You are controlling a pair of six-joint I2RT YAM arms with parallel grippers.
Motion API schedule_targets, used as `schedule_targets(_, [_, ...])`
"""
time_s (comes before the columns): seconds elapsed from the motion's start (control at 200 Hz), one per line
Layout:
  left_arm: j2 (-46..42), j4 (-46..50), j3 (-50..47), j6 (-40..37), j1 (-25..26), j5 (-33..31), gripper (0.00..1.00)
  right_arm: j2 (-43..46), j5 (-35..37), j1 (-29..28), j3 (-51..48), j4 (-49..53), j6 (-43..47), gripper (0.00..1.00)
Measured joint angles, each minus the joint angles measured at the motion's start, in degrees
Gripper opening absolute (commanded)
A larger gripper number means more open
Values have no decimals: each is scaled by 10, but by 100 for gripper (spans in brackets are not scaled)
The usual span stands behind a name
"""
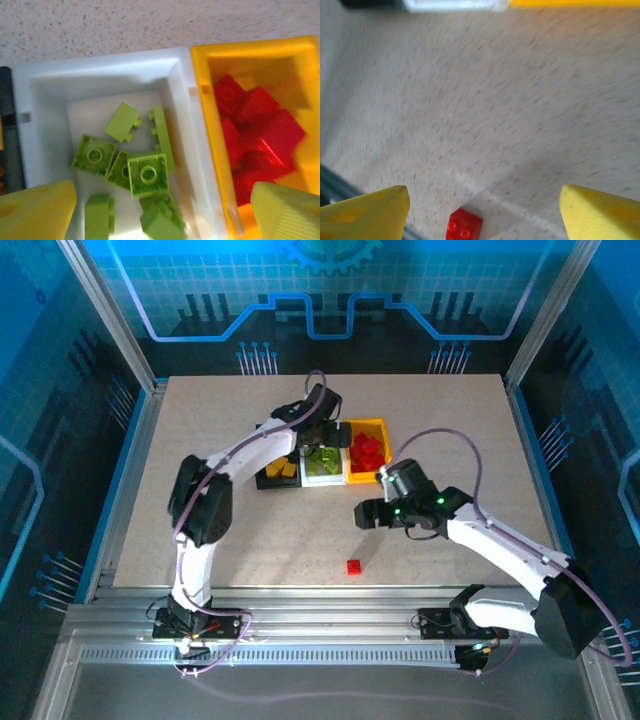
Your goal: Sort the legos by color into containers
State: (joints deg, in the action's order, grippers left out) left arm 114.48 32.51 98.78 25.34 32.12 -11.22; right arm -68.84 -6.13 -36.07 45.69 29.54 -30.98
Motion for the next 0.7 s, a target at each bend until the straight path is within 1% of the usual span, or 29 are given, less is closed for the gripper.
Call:
schedule_targets(0.11, [-100, -30, -64, 5, 15, 8, 99, -44, -3, -64, 0, 10, 7, 79])
schedule_targets(0.14, [-140, -43, -89, 5, 25, 10, 99, -54, -4, -76, 0, 12, 9, 79])
schedule_targets(0.255, [-244, -80, -167, 7, 56, 10, 99, -103, 2, -128, 0, 21, 15, 79])
schedule_targets(0.33, [-312, -100, -240, 18, 71, 9, 99, -130, 7, -151, 0, 24, 17, 78])
schedule_targets(0.45, [-395, -109, -359, 39, 70, -7, 99, -168, 26, -173, 0, 28, 17, 75])
schedule_targets(0.585, [-448, -101, -452, 66, 69, -35, 99, -202, 54, -188, 14, 43, 14, 68])
schedule_targets(0.645, [-467, -96, -483, 79, 69, -47, 99, -210, 64, -189, 22, 53, 10, 62])
schedule_targets(0.7, [-485, -91, -505, 90, 69, -57, 99, -217, 75, -191, 27, 60, 7, 54])
